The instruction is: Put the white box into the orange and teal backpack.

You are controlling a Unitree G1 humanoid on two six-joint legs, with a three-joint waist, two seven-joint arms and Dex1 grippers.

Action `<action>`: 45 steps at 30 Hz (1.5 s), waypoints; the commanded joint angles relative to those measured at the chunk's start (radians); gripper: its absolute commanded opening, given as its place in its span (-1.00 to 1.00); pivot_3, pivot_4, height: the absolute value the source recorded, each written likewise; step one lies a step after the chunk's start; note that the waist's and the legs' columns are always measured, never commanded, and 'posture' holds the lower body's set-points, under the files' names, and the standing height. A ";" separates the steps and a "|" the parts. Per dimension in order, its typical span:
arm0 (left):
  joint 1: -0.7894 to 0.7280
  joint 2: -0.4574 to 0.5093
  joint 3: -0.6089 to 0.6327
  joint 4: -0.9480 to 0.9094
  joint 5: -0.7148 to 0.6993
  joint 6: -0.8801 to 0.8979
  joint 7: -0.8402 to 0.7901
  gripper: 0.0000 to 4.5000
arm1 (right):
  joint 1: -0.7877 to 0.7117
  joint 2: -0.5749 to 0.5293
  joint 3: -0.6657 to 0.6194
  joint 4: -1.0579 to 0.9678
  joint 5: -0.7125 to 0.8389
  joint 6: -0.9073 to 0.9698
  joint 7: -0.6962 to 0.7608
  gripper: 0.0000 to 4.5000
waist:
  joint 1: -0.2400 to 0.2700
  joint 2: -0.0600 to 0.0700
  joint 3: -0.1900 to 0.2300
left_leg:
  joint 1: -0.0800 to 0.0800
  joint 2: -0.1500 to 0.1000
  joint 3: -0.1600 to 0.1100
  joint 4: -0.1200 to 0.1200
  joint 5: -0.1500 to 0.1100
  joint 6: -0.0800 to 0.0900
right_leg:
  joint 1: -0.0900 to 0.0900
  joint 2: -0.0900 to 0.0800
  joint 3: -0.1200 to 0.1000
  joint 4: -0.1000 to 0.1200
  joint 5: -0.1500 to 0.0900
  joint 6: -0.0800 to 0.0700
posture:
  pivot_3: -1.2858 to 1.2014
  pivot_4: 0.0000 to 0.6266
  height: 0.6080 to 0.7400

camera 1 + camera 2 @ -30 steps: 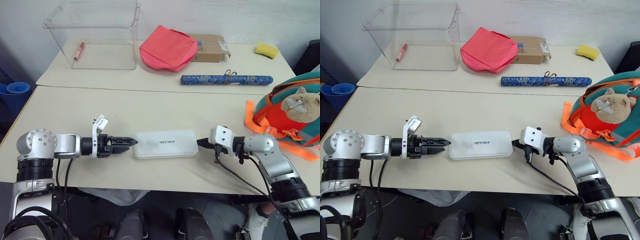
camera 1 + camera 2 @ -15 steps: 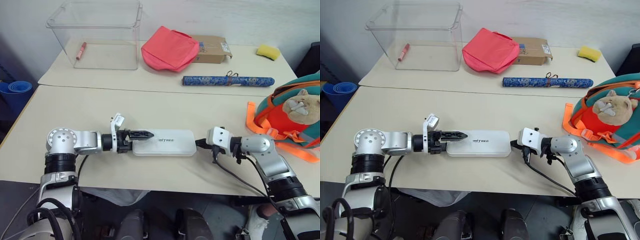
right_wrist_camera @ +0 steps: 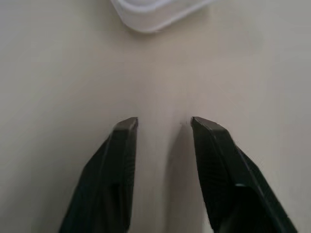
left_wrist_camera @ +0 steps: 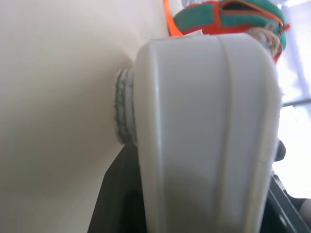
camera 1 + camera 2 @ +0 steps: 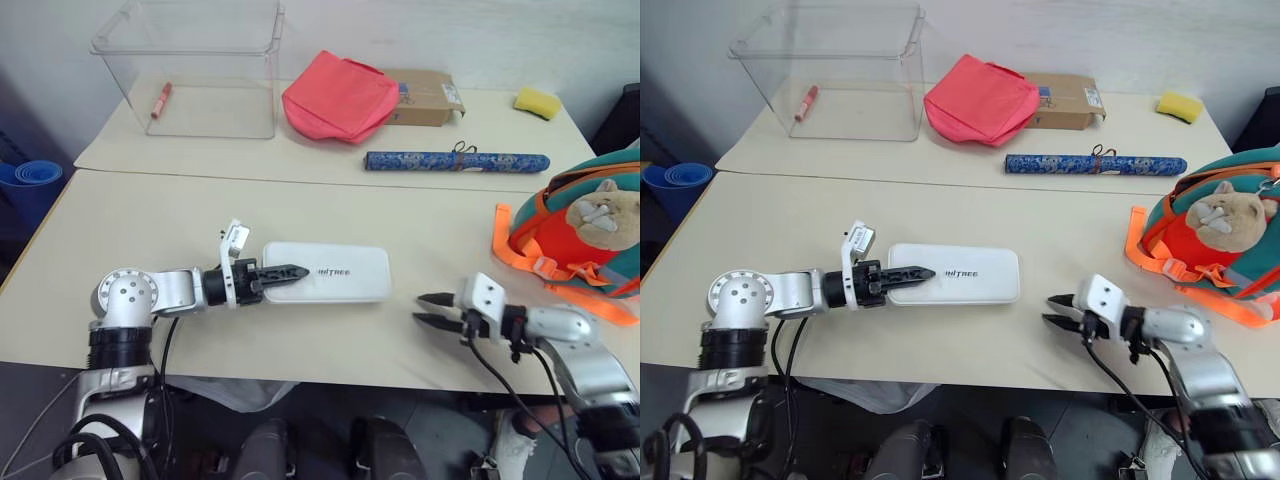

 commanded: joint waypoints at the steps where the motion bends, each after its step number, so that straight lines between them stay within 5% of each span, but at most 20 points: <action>1: 0.054 0.076 -0.145 -0.139 0.207 -0.352 -0.341 -0.44 | 0.170 -0.014 -0.201 -0.129 0.085 0.044 -0.054 0.26 | 0.003 0.001 0.000 | 0.000 0.000 0.000 -0.001 0.000 0.000 | 0.000 0.000 0.000 -0.001 0.000 0.000 | 0.03 -0.52 1.00; 5: 0.079 0.062 -0.214 -0.134 0.374 -0.671 -0.526 -0.44 | 0.400 0.039 -0.450 -0.152 0.120 -0.019 -0.098 0.88 | 0.011 0.001 0.000 | 0.000 0.000 0.003 -0.005 -0.002 -0.004 | 0.000 -0.002 0.001 -0.005 0.000 0.001 | 0.03 -0.52 1.00; 14: 0.086 -0.006 -0.245 -0.117 0.452 -0.782 -0.604 -0.44 | 0.470 0.019 -0.811 0.212 0.224 -0.106 -0.116 0.94 | 0.015 0.002 0.000 | 0.003 0.001 0.005 -0.012 0.001 0.002 | -0.001 -0.002 0.002 -0.009 0.001 0.001 | 0.03 -0.52 1.00; 23: 0.114 0.007 -0.176 -0.164 0.435 -0.754 -0.560 -0.44 | 0.125 -0.195 -0.680 0.521 0.158 -0.157 -0.085 0.94 | -0.017 0.005 0.001 | 0.004 0.000 0.006 -0.012 0.003 0.004 | 0.000 -0.003 0.003 -0.007 0.001 0.002 | 0.03 -0.52 1.00; 29: 0.145 0.030 -0.146 -0.203 0.421 -0.719 -0.559 -0.44 | -0.149 -0.215 -0.533 0.616 0.201 -0.075 0.034 0.94 | -0.012 0.007 0.002 | 0.003 0.000 0.004 -0.012 0.006 0.004 | 0.000 -0.002 0.001 -0.006 0.001 0.001 | 0.03 -0.52 1.00; 32: 0.149 0.047 -0.125 -0.208 0.414 -0.707 -0.561 -0.44 | -0.184 -0.193 -0.461 0.515 0.237 0.023 0.091 0.68 | -0.003 0.007 0.002 | 0.002 0.000 0.003 -0.011 0.006 0.004 | 0.000 -0.003 0.000 -0.006 0.001 0.001 | 0.03 -0.52 1.00; 42: 0.174 0.055 -0.046 -0.157 0.426 -0.721 -0.538 -0.44 | -0.241 -0.003 -0.364 0.233 0.305 0.102 -0.006 -0.90 | -0.008 0.007 0.002 | 0.002 0.000 0.002 -0.011 0.006 0.003 | 0.000 -0.003 -0.002 -0.005 0.001 0.001 | 0.03 -0.52 1.00; 45: 0.173 0.042 0.000 -0.110 0.410 -0.718 -0.522 -0.44 | -0.248 0.090 -0.298 0.095 0.331 0.143 -0.054 -0.99 | -0.014 0.007 0.002 | 0.002 0.001 0.002 -0.011 0.007 0.002 | -0.001 -0.002 -0.001 -0.004 0.001 0.001 | 0.03 -0.52 1.00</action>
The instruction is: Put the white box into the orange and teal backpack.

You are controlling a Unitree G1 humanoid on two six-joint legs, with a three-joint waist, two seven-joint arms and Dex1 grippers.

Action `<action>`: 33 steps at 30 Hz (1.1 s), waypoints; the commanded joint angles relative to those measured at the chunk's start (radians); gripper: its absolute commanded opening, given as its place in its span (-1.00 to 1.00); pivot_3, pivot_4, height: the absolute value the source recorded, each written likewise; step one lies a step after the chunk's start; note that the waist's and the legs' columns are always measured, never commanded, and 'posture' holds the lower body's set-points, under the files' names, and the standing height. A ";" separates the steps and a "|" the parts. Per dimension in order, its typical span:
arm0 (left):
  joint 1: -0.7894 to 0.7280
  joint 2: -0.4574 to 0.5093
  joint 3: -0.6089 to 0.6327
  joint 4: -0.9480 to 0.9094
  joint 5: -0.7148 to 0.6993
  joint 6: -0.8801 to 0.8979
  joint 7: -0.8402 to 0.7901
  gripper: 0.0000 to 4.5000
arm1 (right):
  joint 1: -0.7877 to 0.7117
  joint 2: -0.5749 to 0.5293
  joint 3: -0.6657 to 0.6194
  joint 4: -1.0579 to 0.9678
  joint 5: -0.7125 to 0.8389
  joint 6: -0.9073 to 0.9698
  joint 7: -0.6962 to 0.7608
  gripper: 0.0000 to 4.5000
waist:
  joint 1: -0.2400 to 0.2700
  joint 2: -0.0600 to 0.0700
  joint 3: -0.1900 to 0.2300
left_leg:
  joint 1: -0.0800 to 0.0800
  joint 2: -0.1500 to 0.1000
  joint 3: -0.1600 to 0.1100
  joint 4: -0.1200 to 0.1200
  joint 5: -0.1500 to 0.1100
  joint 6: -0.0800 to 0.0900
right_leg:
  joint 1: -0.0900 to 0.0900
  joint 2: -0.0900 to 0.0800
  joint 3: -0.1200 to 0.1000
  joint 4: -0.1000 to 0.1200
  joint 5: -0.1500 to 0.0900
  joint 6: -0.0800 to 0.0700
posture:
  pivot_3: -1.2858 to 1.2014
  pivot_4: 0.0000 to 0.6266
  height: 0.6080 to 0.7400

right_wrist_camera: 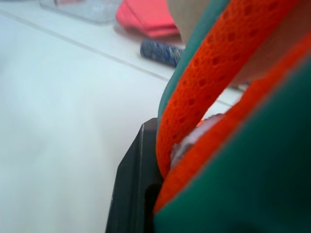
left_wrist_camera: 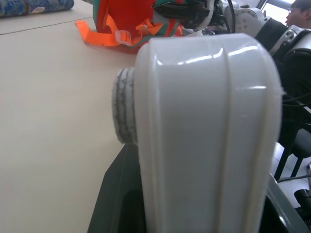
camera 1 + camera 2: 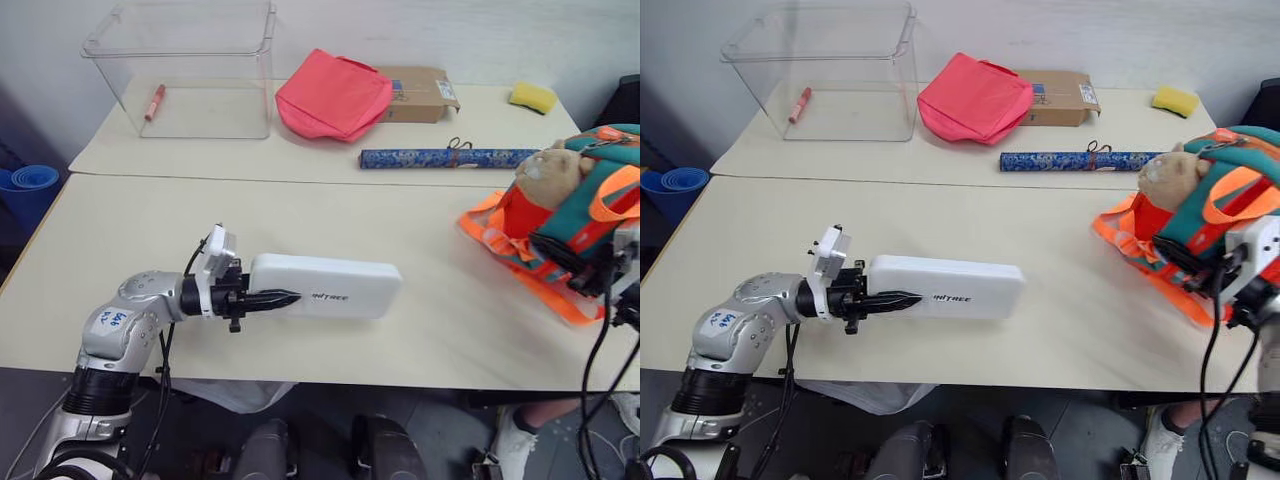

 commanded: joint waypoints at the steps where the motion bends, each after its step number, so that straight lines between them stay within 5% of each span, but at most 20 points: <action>1: 0.001 -0.003 0.077 0.050 -0.031 -0.023 0.009 -0.44 | -0.015 0.076 0.090 -0.197 0.052 0.053 -0.040 -0.99 | -0.004 0.000 0.000 | 0.000 0.000 0.000 0.000 0.000 0.000 | 0.000 0.000 0.000 0.000 0.000 0.000 | 0.03 -0.52 1.00; 8: 0.004 0.043 0.139 0.098 -0.049 -0.009 -0.024 -0.44 | -0.021 0.185 0.265 -0.567 0.291 0.323 -0.112 -0.99 | -0.017 0.000 0.000 | -0.003 0.000 -0.001 -0.002 0.000 -0.001 | -0.002 0.000 -0.001 0.003 0.000 0.000 | 0.03 -0.52 1.00; 15: 0.015 0.151 0.224 0.093 -0.114 0.041 -0.112 -0.44 | 0.150 -0.058 0.190 -0.806 0.682 0.639 -0.062 -0.99 | -0.009 0.000 0.001 | -0.004 0.000 -0.006 -0.003 -0.002 0.000 | -0.001 -0.001 -0.004 0.000 0.000 -0.001 | 0.03 -0.52 1.00; 22: 0.028 0.217 0.334 0.077 -0.206 0.113 -0.127 -0.44 | 0.285 -0.303 0.021 -0.638 0.568 0.644 0.123 -0.99 | 0.008 -0.002 0.001 | -0.003 -0.003 -0.005 -0.001 -0.005 0.004 | 0.001 -0.005 -0.004 -0.005 0.000 0.000 | 0.03 -0.52 1.00; 33: -0.180 0.090 0.259 -0.055 -0.301 0.140 -0.037 -0.44 | 0.229 -0.230 0.092 -0.610 0.471 0.582 0.124 -0.99 | 0.032 -0.004 0.002 | -0.003 -0.003 -0.005 -0.001 -0.003 0.001 | 0.001 -0.002 -0.005 -0.001 0.000 0.001 | 0.03 -0.52 1.00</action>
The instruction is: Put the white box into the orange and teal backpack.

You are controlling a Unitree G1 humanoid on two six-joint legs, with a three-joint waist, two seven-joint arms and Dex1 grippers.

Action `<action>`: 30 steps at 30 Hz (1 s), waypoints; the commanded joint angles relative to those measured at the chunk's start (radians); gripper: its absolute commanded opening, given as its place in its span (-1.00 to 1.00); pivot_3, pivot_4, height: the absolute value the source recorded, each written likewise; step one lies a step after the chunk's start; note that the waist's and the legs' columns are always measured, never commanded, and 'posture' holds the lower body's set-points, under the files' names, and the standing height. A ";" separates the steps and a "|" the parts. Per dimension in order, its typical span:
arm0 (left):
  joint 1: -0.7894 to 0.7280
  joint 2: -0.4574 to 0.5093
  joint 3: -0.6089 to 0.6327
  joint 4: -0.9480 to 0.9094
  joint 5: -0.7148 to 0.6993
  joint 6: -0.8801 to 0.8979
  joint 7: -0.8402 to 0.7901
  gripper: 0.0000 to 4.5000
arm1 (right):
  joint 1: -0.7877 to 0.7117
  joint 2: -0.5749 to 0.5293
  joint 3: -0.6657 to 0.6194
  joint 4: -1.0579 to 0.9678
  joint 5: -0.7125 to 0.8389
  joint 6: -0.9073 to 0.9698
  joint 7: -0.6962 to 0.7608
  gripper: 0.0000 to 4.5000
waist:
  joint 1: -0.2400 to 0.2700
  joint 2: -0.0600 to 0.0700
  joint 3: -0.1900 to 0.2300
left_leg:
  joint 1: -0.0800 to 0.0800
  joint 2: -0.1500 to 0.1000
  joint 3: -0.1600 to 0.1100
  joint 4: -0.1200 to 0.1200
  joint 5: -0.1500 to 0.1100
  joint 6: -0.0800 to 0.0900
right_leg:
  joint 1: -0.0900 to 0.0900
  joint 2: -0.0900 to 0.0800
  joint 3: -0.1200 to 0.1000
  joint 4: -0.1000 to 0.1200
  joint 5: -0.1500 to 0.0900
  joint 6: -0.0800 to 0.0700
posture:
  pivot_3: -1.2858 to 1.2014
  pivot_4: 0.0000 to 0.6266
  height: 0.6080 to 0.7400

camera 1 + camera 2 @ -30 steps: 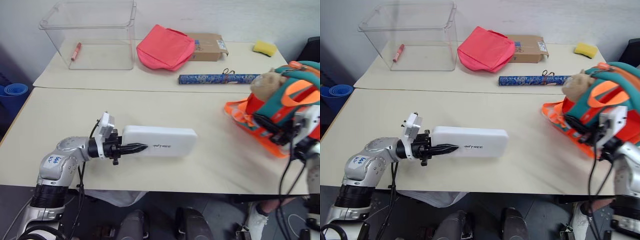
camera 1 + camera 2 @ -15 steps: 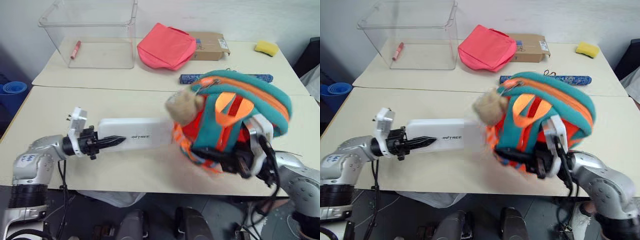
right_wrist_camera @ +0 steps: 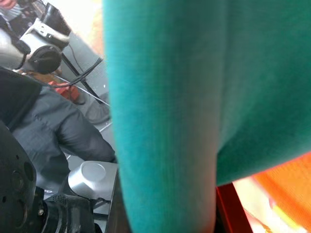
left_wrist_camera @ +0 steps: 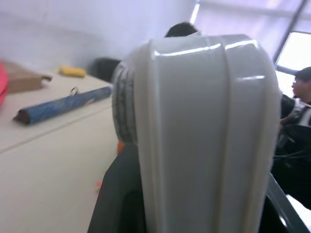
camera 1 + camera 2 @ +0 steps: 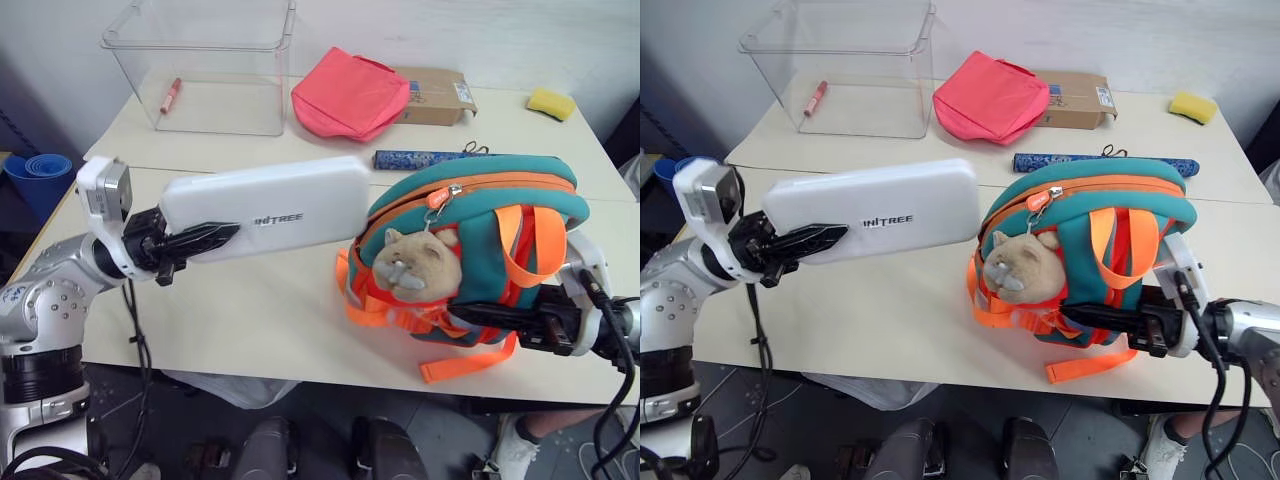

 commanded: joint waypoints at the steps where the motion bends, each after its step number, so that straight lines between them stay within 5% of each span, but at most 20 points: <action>1: -0.041 -0.008 -0.032 -0.019 -0.003 -0.021 -0.007 -0.44 | -0.010 0.015 -0.003 -0.036 0.007 -0.010 -0.005 -0.99 | -0.003 0.000 0.000 | 0.000 0.000 0.001 0.000 0.000 0.000 | 0.000 0.001 0.000 0.001 0.000 0.000 | 0.03 -0.52 1.00; 8: -0.174 -0.088 -0.169 0.119 0.175 -0.183 -0.016 -0.44 | -0.017 0.025 0.006 -0.044 0.008 -0.004 -0.018 -0.99 | 0.002 -0.001 0.000 | 0.000 -0.001 0.001 0.001 0.002 0.002 | 0.000 0.003 0.001 -0.003 0.000 0.001 | 0.03 -0.52 1.00; 11: -0.215 -0.077 -0.321 0.111 0.355 -0.324 -0.065 -0.44 | -0.006 0.027 -0.002 -0.047 0.008 -0.007 -0.022 -0.99 | 0.004 -0.001 0.000 | 0.000 0.000 0.001 0.001 0.002 0.001 | 0.000 0.002 0.001 -0.003 0.001 0.001 | 0.03 -0.52 1.00; 16: -0.360 -0.164 -0.430 0.067 0.374 -0.222 -0.003 -0.44 | 0.004 0.015 -0.017 -0.031 -0.003 -0.014 -0.010 -0.99 | 0.006 -0.001 0.001 | -0.003 -0.001 0.000 0.002 0.002 0.002 | 0.000 0.003 0.000 -0.002 0.002 0.003 | 0.03 -0.52 1.00; 21: -0.486 -0.337 -0.580 0.239 0.554 -0.261 0.117 -0.44 | -0.014 0.027 0.003 -0.020 -0.024 -0.028 -0.006 -0.99 | 0.006 -0.002 0.001 | -0.003 -0.003 0.000 0.002 0.003 0.005 | 0.001 0.004 -0.001 -0.002 0.002 0.004 | 0.03 -0.52 1.00; 30: -0.506 -0.607 -0.631 0.442 0.673 -0.456 0.189 -0.44 | -0.018 0.038 0.025 -0.023 -0.094 -0.088 0.005 -0.99 | 0.006 -0.002 0.001 | -0.004 -0.003 -0.001 0.004 0.004 0.005 | 0.000 0.003 -0.002 -0.004 0.002 0.004 | 0.03 -0.52 1.00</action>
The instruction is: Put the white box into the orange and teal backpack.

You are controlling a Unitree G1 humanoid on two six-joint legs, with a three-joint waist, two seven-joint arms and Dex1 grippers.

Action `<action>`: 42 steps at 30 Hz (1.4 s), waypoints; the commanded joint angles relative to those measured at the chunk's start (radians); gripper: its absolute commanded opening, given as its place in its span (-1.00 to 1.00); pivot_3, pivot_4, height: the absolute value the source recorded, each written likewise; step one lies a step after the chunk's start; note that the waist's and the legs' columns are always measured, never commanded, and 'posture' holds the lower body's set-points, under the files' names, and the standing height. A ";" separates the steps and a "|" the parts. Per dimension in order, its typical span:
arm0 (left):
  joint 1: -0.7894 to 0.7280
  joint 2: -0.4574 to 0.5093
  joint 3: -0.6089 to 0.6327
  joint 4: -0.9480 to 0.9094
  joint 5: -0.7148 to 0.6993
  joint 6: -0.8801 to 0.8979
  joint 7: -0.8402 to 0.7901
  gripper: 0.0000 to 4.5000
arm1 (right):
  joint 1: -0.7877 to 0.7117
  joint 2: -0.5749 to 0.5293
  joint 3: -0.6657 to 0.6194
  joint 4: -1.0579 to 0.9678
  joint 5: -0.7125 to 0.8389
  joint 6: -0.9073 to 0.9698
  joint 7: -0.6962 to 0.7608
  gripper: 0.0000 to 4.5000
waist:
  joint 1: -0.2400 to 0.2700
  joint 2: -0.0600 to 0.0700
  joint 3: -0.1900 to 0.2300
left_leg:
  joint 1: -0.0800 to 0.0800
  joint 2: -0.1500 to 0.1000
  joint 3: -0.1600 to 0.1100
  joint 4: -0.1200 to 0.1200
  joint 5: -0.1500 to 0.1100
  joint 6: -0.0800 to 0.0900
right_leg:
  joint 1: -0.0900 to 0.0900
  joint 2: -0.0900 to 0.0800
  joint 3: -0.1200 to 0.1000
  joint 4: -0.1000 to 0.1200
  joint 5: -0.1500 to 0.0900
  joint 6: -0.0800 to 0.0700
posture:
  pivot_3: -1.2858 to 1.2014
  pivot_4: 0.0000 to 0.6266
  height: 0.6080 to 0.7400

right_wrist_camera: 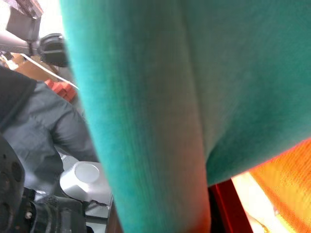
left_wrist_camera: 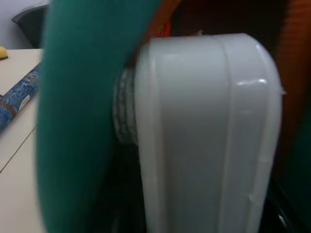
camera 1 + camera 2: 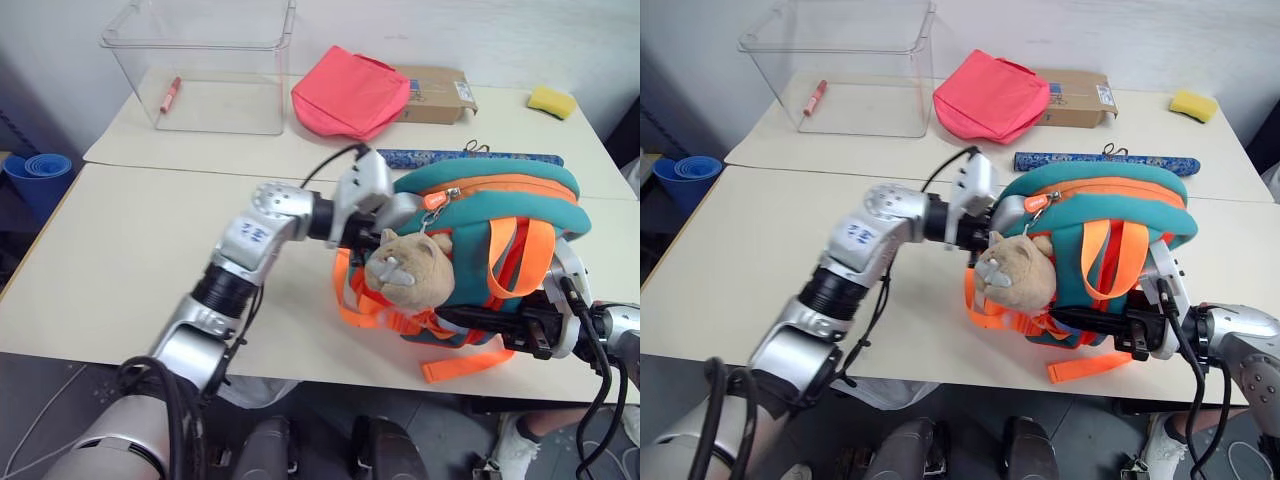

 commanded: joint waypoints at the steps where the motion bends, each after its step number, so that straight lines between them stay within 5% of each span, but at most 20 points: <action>1: -0.016 -0.024 0.012 0.013 0.042 -0.145 0.017 -0.28 | -0.013 0.004 -0.010 -0.012 -0.015 -0.025 0.000 -1.00 | -0.001 0.000 0.000 | 0.000 0.000 0.000 0.000 0.000 0.000 | 0.000 0.000 0.000 0.000 0.000 0.000 | 0.03 -0.52 1.00; 6: 0.017 0.013 0.115 -0.042 -0.030 -0.110 0.012 0.41 | 0.002 0.021 -0.029 -0.029 -0.022 -0.043 -0.033 -1.00 | -0.004 0.000 0.000 | 0.000 0.001 -0.001 0.001 0.000 0.000 | 0.000 -0.005 -0.001 0.000 0.000 0.000 | 0.03 -0.52 1.00; 10: 0.090 0.167 0.195 -0.123 -0.138 -0.094 -0.185 0.82 | 0.002 0.052 -0.044 -0.043 -0.022 -0.063 -0.087 -1.00 | -0.017 0.000 0.000 | 0.000 0.003 -0.001 0.000 0.000 -0.002 | 0.000 -0.003 -0.001 0.001 0.000 0.000 | 0.03 -0.52 1.00; 15: 0.191 0.410 0.233 -0.191 -0.187 -0.055 -0.384 0.82 | -0.027 0.094 -0.005 -0.047 -0.042 -0.075 -0.134 -1.00 | -0.024 0.001 0.000 | 0.002 0.003 -0.001 0.000 0.001 -0.004 | 0.000 -0.001 -0.001 0.001 -0.001 -0.002 | 0.03 -0.52 1.00; 19: 0.241 0.444 0.262 -0.323 -0.277 0.034 -0.379 0.82 | -0.045 0.111 0.015 -0.048 -0.048 -0.070 -0.147 -1.00 | -0.007 0.000 0.000 | 0.001 0.002 -0.003 0.000 0.001 -0.003 | 0.000 -0.001 -0.001 0.003 -0.001 -0.002 | 0.03 -0.52 1.00; 31: 0.318 0.157 0.160 -0.475 -0.171 -0.069 -0.056 0.82 | -0.112 0.138 0.041 -0.016 -0.019 -0.052 -0.141 -1.00 | -0.006 0.001 0.000 | -0.006 0.003 -0.005 0.011 -0.003 0.000 | 0.000 0.000 -0.002 0.003 0.002 0.002 | 0.03 -0.52 1.00; 36: 0.319 0.104 0.185 -0.488 -0.204 -0.069 0.002 0.34 | -0.087 0.139 0.032 -0.027 -0.016 -0.051 -0.143 -1.00 | -0.004 0.001 0.000 | -0.007 0.002 -0.005 0.011 -0.003 0.001 | 0.001 -0.001 -0.002 0.002 0.002 0.002 | 0.03 -0.52 1.00; 42: 0.302 0.223 0.270 -0.445 -0.244 -0.035 -0.045 -0.39 | -0.046 0.145 0.011 -0.022 -0.024 -0.071 -0.150 -1.00 | -0.006 0.001 0.000 | -0.007 0.002 -0.006 0.011 -0.003 0.001 | 0.000 -0.001 -0.003 0.002 0.002 0.002 | 0.03 -0.52 1.00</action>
